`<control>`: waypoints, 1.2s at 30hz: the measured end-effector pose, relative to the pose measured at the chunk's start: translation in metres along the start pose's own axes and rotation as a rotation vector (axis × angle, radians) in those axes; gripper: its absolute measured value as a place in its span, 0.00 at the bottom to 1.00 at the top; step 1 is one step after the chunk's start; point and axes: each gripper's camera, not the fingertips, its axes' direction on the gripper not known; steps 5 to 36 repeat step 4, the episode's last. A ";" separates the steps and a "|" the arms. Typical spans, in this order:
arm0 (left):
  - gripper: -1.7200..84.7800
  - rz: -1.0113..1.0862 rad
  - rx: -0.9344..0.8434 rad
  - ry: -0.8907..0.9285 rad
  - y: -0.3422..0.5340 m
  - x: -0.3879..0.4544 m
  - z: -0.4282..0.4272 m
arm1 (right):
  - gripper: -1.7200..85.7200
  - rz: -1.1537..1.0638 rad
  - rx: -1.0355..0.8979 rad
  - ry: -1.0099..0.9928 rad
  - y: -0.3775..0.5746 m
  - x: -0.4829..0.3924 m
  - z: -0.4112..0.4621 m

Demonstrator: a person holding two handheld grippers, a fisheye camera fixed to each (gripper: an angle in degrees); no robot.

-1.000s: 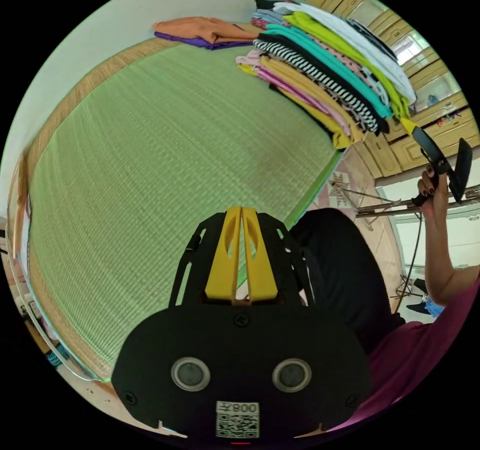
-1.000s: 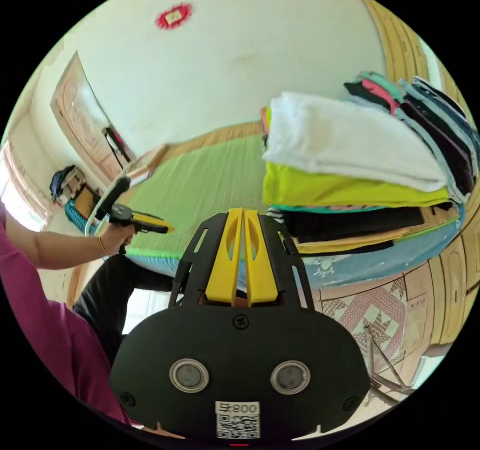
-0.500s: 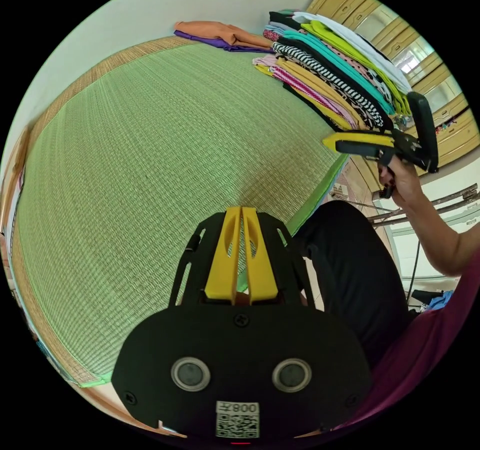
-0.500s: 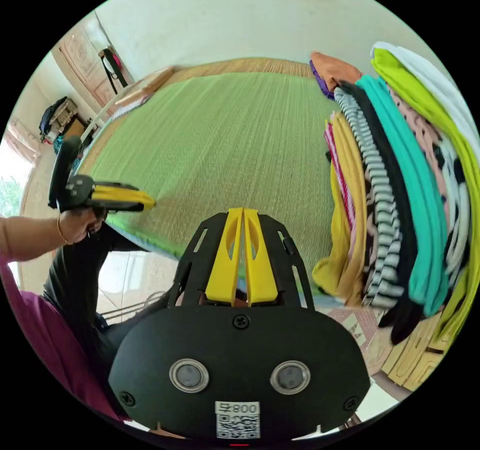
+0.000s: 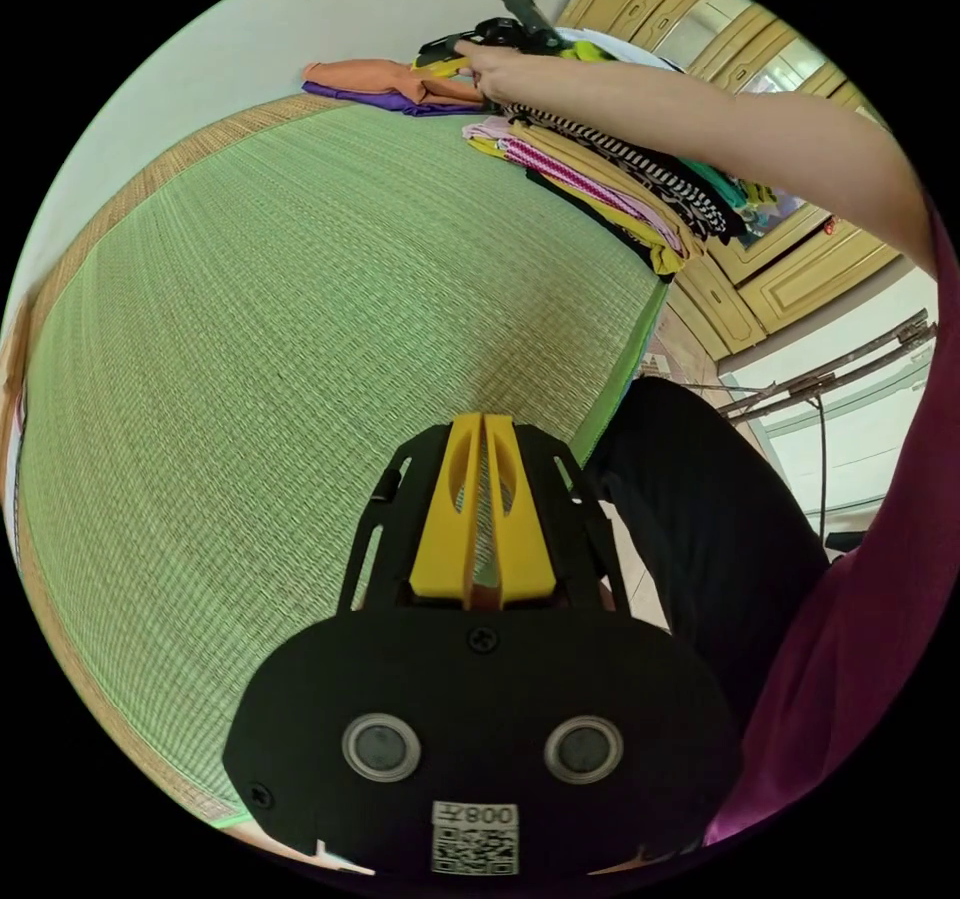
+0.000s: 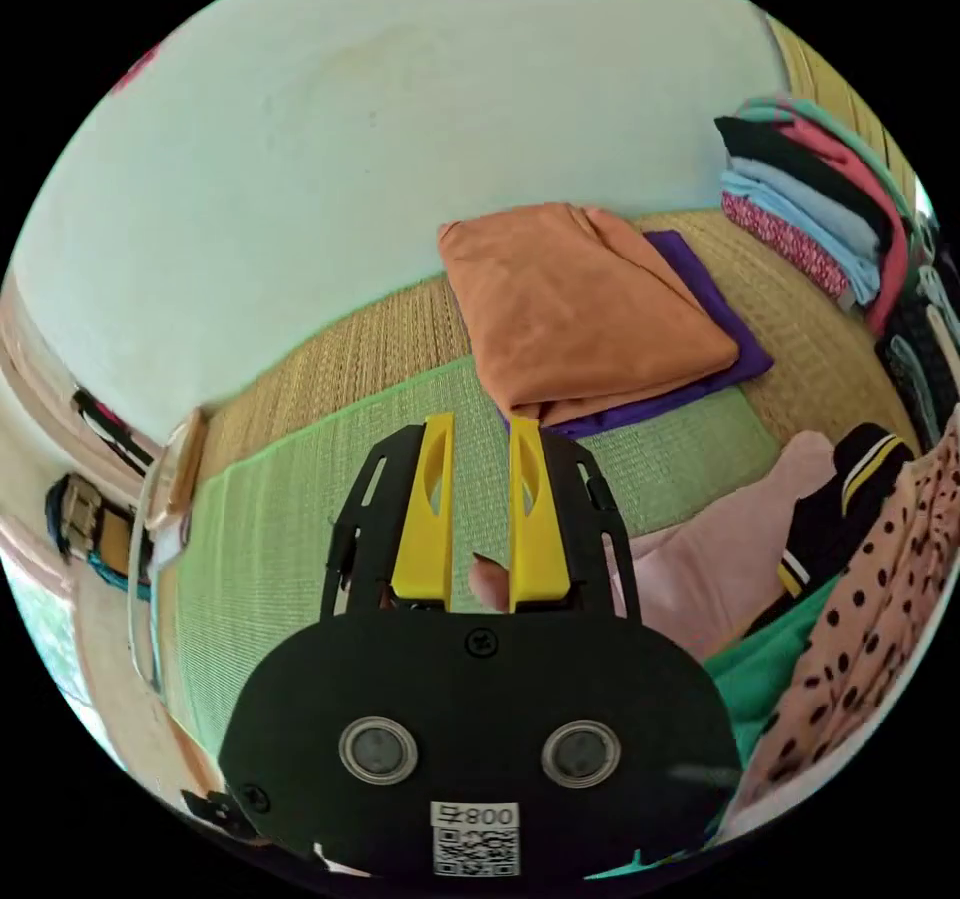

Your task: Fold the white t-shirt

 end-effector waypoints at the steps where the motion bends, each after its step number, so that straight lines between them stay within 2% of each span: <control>1: 0.02 0.003 0.004 0.011 0.004 -0.005 -0.002 | 0.12 0.087 0.005 -0.047 -0.006 0.024 0.006; 4: 0.02 0.019 0.010 0.028 0.013 -0.017 -0.008 | 0.13 0.243 0.003 -0.106 -0.009 0.071 0.020; 36: 0.02 0.019 0.010 0.028 0.013 -0.017 -0.008 | 0.13 0.243 0.003 -0.106 -0.009 0.071 0.020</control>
